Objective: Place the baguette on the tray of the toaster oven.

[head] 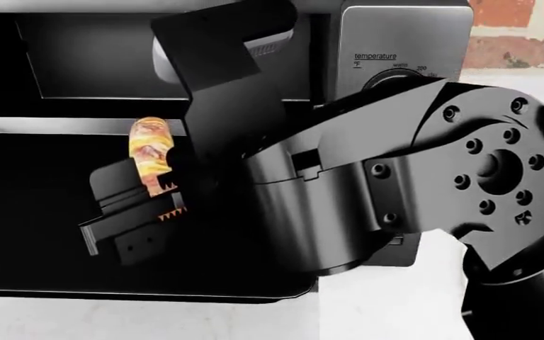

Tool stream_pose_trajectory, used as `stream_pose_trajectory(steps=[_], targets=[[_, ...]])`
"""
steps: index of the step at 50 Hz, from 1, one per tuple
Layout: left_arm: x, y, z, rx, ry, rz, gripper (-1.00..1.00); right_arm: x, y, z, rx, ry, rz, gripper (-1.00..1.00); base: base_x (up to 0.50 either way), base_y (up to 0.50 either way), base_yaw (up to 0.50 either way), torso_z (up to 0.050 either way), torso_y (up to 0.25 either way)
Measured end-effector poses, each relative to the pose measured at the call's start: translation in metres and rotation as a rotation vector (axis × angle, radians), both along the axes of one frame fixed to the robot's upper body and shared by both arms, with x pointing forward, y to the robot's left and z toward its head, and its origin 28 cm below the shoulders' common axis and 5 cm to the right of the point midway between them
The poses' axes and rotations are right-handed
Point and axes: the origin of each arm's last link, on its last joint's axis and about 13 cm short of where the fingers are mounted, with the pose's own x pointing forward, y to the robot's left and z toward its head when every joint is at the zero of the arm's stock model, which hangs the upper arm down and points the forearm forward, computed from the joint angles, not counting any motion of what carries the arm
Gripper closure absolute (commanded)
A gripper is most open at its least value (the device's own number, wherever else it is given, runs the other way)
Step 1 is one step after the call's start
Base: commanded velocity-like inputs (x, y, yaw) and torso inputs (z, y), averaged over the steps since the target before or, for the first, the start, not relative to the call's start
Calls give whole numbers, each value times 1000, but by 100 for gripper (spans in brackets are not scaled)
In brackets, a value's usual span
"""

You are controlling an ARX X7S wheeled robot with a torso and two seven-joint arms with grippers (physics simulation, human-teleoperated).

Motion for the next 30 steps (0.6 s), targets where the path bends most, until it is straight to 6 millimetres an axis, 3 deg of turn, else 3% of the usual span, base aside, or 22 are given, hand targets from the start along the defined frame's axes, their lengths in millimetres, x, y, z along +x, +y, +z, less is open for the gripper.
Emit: stream_pose_trajectory(steps=[30], targets=[[1, -1, -2, 12, 12, -4, -100, 5, 1, -15, -9, 38, 1, 100, 0, 0, 0, 0, 0]])
